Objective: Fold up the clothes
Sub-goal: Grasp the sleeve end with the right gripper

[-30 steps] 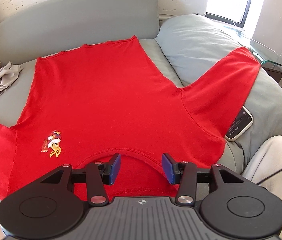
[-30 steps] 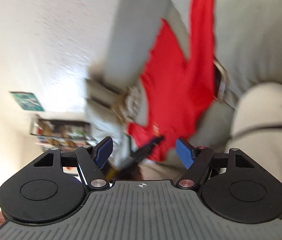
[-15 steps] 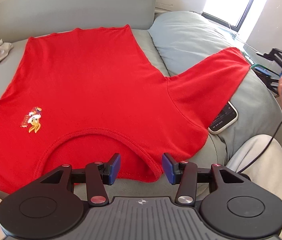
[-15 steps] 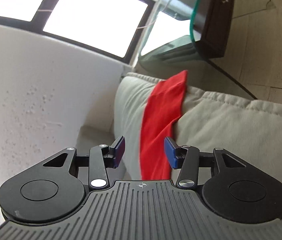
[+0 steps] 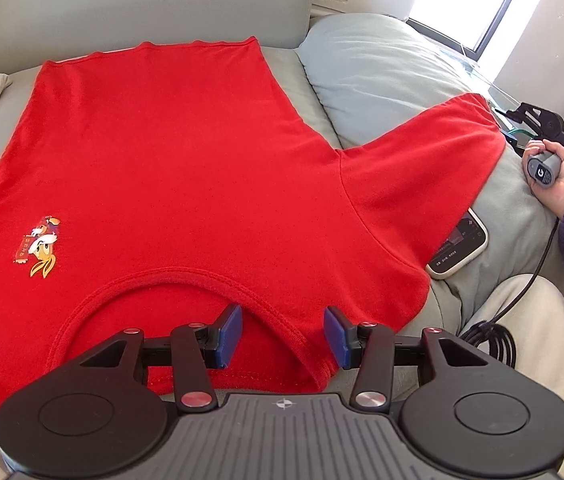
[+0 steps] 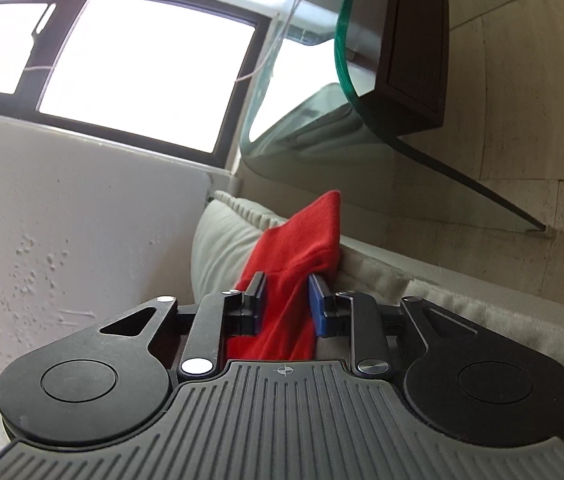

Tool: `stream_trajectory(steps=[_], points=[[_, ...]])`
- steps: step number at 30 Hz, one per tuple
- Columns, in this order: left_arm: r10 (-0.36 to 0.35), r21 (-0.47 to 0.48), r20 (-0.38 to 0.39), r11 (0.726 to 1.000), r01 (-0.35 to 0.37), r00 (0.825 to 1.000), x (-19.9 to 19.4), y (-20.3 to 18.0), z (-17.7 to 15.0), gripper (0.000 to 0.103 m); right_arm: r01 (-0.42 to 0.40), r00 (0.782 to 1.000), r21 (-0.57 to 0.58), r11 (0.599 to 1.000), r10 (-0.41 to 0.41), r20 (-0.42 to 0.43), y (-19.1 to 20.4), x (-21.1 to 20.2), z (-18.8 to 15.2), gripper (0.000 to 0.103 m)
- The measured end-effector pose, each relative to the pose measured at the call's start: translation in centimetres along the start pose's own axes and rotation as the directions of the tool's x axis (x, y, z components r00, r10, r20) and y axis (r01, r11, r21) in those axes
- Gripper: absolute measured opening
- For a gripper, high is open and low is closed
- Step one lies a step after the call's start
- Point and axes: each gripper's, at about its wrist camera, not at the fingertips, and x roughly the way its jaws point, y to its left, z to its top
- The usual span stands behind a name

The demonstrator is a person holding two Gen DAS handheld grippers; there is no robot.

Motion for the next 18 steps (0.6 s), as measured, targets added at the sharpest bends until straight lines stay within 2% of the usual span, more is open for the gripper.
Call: stream_trajectory(steps=[3,4,6,9,10,11,12,13,14,18], points=[[-0.001,-0.004,0.002,1.0,0.001,1.0,-0.2,0.0,-0.1,0.045,0.01,1.0,0.012,1.0,-0.01,0.01,0.1,0.4,0.5,0.039],[-0.002,-0.007,0.002,1.0,0.002,1.0,-0.3,0.0,-0.1,0.046,0.034,0.999,-0.017,0.999,-0.034,0.018,0.6,0.2,0.4,0.035],[-0.006,-0.011,0.008,1.0,0.006,1.0,-0.6,0.0,-0.2,0.045,0.083,0.996,-0.076,0.994,-0.08,0.034,1.4,-0.1,0.3,0.015],[-0.013,-0.015,0.021,1.0,0.013,1.0,-1.0,0.0,-0.2,0.045,0.121,0.992,-0.138,0.983,-0.117,0.041,2.7,-0.5,0.3,0.012],[-0.017,-0.014,0.028,1.0,0.018,0.999,-1.2,-0.2,-0.2,0.045,0.136,0.99,-0.125,0.983,-0.132,0.042,2.7,-0.9,0.5,0.014],[-0.021,-0.014,0.032,1.0,0.021,0.999,-1.3,-0.2,-0.3,0.045,0.15,0.988,-0.112,0.982,-0.146,0.043,2.7,-1.3,0.8,0.022],[-0.023,-0.013,0.033,1.0,0.023,0.999,-1.4,-0.3,-0.3,0.046,0.165,0.986,-0.098,0.981,-0.161,0.043,2.7,-1.6,1.0,0.044],[-0.025,-0.012,0.034,1.0,0.026,0.999,-1.5,-0.3,-0.4,0.046,0.179,0.983,-0.087,0.98,-0.176,0.041,2.7,-2.0,1.2,0.057],[-0.027,-0.011,0.033,1.0,0.028,0.999,-1.5,-0.4,-0.5,0.046,0.192,0.981,-0.085,0.978,-0.191,0.022,2.4,-2.1,1.3,0.063],[-0.028,-0.01,0.013,1.0,0.028,1.0,-1.2,-0.5,-0.7,0.046,0.164,0.984,-0.115,0.98,-0.17,-0.044,1.3,-2.0,1.2,0.063]])
